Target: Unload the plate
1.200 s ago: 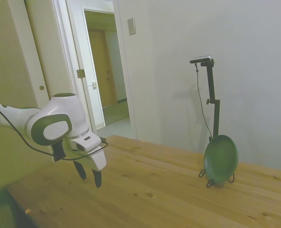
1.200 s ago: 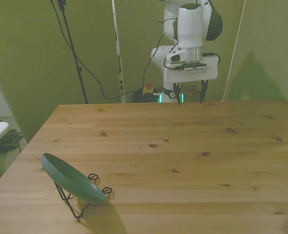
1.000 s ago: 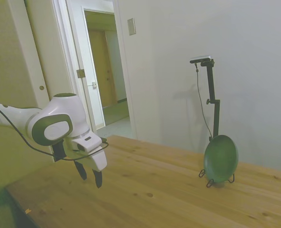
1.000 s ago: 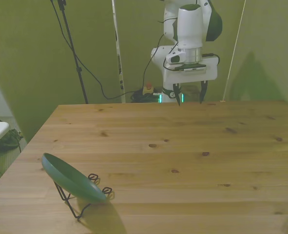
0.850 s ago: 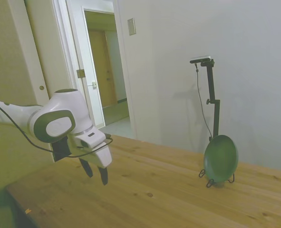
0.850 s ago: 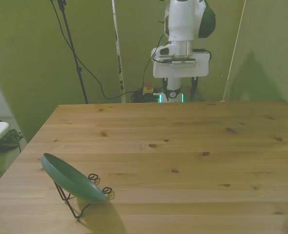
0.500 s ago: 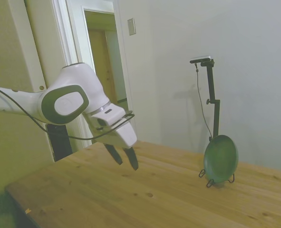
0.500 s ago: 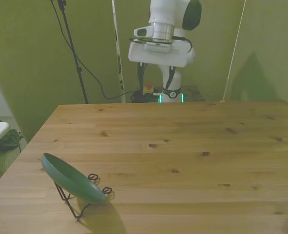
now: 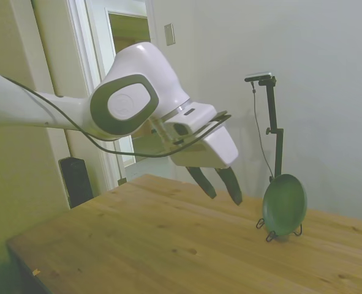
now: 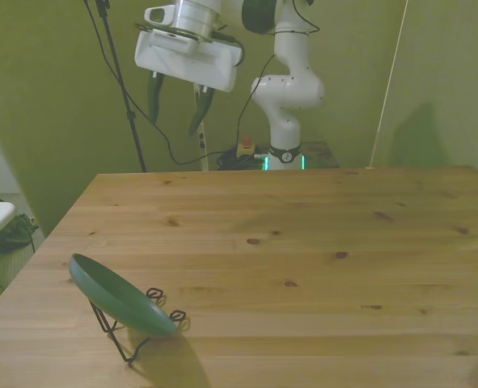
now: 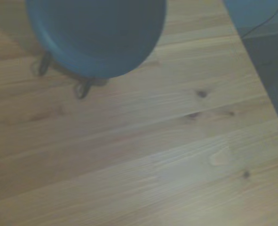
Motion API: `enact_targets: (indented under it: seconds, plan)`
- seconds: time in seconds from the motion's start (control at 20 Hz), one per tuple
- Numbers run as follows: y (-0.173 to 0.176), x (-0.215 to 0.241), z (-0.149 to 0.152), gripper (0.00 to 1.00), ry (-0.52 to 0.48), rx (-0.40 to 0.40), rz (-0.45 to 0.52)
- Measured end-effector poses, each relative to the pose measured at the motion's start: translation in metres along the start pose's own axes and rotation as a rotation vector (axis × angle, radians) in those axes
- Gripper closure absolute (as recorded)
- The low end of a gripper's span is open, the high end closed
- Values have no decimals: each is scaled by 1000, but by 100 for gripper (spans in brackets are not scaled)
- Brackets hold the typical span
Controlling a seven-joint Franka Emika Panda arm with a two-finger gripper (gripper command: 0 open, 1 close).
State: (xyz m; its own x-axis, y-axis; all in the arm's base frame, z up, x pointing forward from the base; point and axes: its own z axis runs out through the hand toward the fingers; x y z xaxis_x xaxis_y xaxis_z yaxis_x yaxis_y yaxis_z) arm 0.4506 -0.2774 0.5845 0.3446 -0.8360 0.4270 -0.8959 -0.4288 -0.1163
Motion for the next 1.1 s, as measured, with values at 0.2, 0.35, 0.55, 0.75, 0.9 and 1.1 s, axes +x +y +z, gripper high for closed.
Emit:
enact_targets:
  seconds: [0.2, 0.35, 0.55, 0.75, 0.9, 1.1]
  plan:
    - [-8, 12, -3, 0, 36, 40, 5]
    - [-5, 30, 3, 0, 73, 106, 65]
    - [-11, 57, 38, 0, 73, 142, 134]
    - [-28, 88, 69, 0, 57, 162, 165]
    - [-42, 111, 86, 0, 65, 181, 168]
    - [-55, 128, 119, 0, 69, 175, 131]
